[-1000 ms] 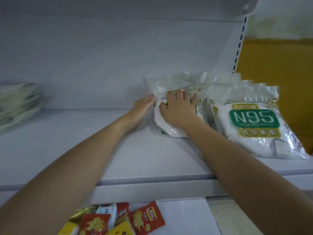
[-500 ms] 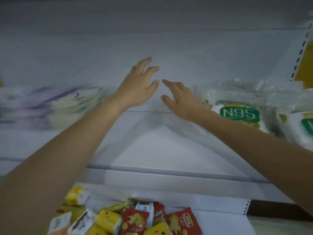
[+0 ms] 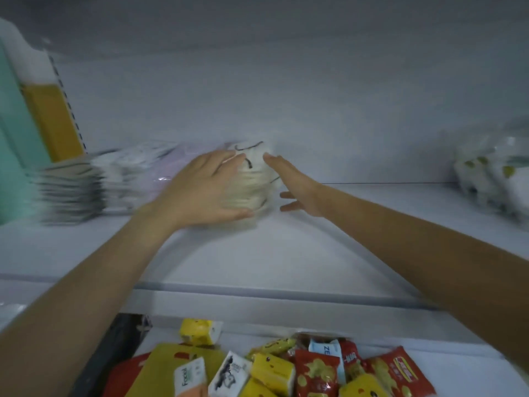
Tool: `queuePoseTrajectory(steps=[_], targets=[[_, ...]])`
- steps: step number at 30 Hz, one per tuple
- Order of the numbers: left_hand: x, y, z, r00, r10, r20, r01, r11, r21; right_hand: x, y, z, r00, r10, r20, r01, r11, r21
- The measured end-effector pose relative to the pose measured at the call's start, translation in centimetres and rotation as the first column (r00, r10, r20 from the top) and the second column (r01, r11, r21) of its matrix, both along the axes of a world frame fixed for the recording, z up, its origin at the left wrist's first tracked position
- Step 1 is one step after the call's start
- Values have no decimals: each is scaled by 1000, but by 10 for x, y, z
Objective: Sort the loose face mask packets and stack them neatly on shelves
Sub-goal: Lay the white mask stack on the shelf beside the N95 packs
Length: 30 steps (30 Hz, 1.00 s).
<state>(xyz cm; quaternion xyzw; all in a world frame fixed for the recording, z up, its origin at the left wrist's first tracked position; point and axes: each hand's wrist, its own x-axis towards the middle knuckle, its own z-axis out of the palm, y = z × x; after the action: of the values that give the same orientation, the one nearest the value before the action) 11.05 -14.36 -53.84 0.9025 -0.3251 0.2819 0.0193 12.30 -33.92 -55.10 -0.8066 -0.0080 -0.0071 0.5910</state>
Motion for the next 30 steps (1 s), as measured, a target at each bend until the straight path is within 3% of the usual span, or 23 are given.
queuePoseTrajectory(steps=[4, 16, 21, 30], targets=[[11, 3, -16, 997, -39, 67, 38, 999, 20, 12, 20, 1, 996, 34, -88, -18, 985, 173], [27, 7, -34, 991, 57, 124, -57, 998, -7, 30, 32, 4, 999, -25, -23, 28, 991, 134], [24, 8, -36, 982, 164, 94, -164, 986, -2, 32, 33, -3, 1000, 25, -3, -23, 968, 251], [21, 7, -38, 973, 145, 178, -155, 987, 41, 33, 42, -6, 997, 24, 68, -50, 912, 408]])
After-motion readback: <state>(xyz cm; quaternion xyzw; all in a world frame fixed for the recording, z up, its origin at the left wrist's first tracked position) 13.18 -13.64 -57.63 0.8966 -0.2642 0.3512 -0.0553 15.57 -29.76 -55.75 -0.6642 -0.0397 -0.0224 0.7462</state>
